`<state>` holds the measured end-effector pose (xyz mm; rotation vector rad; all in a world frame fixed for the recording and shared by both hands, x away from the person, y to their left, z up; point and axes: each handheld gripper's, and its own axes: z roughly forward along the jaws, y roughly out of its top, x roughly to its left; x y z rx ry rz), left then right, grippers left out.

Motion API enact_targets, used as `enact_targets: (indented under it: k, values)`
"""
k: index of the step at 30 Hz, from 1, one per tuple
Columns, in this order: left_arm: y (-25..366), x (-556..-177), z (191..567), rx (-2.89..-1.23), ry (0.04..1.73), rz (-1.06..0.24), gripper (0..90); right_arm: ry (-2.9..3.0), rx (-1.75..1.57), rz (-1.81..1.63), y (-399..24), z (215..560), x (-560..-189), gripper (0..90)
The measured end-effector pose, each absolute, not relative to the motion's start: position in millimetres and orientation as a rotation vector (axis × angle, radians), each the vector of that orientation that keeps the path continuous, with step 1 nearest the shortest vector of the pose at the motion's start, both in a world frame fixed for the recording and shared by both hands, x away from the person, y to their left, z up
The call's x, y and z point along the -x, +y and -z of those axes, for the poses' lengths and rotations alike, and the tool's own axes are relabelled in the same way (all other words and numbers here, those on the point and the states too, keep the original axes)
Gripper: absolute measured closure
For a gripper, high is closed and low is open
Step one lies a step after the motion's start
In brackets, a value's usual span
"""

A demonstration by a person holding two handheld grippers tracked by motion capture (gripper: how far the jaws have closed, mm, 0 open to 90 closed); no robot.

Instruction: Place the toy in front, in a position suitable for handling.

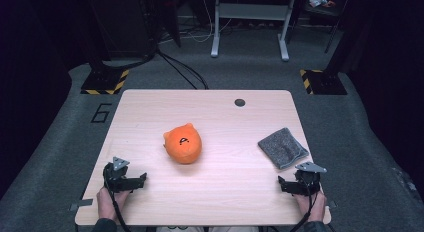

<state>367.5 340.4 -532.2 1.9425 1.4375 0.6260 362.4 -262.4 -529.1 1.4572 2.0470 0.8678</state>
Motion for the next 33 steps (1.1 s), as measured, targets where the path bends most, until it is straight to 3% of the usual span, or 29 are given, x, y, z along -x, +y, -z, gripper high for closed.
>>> enact_targets:
  k: [5, 8, 23, 33]
  values:
    - [349, -371, 525, -1.908, 1.395, -0.560, 5.9, 2.045, -1.470, -0.879, -263, 530, -363, 4.3]
    - [348, -377, 512, -1.889, 1.366, -0.552, 3.1, 2.045, -1.468, -0.880, -263, 530, -363, 4.4]
    - [299, -433, 444, -2.013, 1.134, -0.514, 0.2, 2.055, -1.468, -0.879, -264, 529, -363, 4.6]
    - [274, -473, 430, -2.093, 1.031, -0.422, 4.5, 2.053, -1.466, -0.883, -264, 529, -363, 5.0]
